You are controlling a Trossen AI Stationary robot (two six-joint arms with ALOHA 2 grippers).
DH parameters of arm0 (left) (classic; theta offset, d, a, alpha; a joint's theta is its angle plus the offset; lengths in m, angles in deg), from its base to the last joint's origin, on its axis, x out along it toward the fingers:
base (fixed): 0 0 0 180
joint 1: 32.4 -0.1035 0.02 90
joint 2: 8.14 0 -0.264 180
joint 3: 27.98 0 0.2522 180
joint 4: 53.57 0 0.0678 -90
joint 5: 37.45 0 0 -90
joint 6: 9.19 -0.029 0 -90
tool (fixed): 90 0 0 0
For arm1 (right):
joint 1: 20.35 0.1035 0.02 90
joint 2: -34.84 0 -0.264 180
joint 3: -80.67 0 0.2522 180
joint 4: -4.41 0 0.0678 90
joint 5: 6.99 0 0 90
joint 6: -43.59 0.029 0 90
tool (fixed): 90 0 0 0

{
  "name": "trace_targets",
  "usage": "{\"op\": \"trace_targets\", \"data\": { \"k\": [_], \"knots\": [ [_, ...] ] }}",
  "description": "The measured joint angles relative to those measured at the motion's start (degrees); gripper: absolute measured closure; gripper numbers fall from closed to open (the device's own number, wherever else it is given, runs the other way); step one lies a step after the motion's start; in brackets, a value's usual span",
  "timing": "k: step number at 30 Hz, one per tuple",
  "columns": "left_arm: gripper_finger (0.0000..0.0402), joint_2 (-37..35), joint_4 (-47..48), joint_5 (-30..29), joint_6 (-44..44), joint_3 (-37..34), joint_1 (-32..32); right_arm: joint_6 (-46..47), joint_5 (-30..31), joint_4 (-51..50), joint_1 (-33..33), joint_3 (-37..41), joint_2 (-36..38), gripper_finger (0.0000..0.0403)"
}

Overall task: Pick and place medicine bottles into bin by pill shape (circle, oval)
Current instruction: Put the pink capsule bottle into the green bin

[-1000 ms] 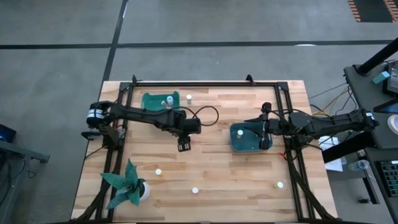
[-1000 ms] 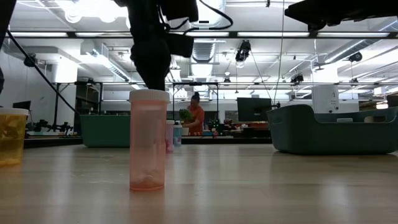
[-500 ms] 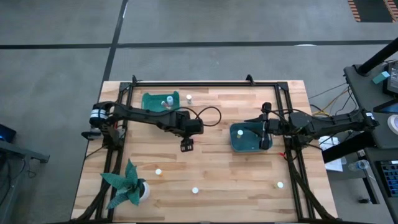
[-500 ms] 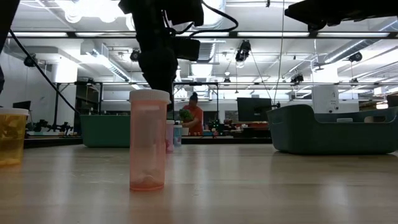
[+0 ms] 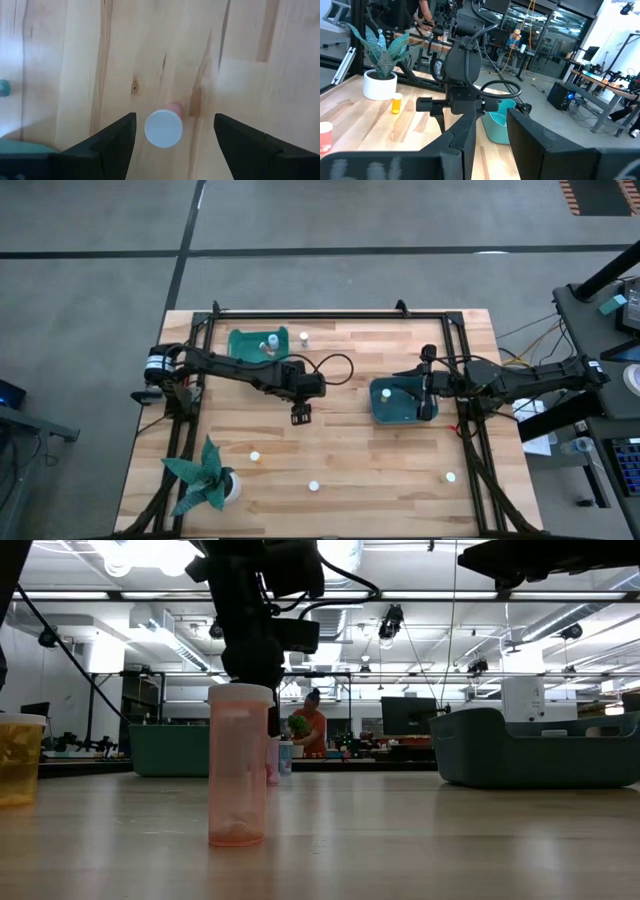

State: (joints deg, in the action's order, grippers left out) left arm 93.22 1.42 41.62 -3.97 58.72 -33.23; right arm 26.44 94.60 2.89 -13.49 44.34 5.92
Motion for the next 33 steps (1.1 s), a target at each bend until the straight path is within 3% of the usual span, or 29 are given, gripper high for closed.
{"op": "trace_targets", "data": {
  "k": [33],
  "knots": [
    [0.0161,0.01,-3.74,-0.01,0.26,-4.16,-0.67,-0.02,0.04,-0.01,0.0,0.02,-0.01,0.0303]
  ]
}}
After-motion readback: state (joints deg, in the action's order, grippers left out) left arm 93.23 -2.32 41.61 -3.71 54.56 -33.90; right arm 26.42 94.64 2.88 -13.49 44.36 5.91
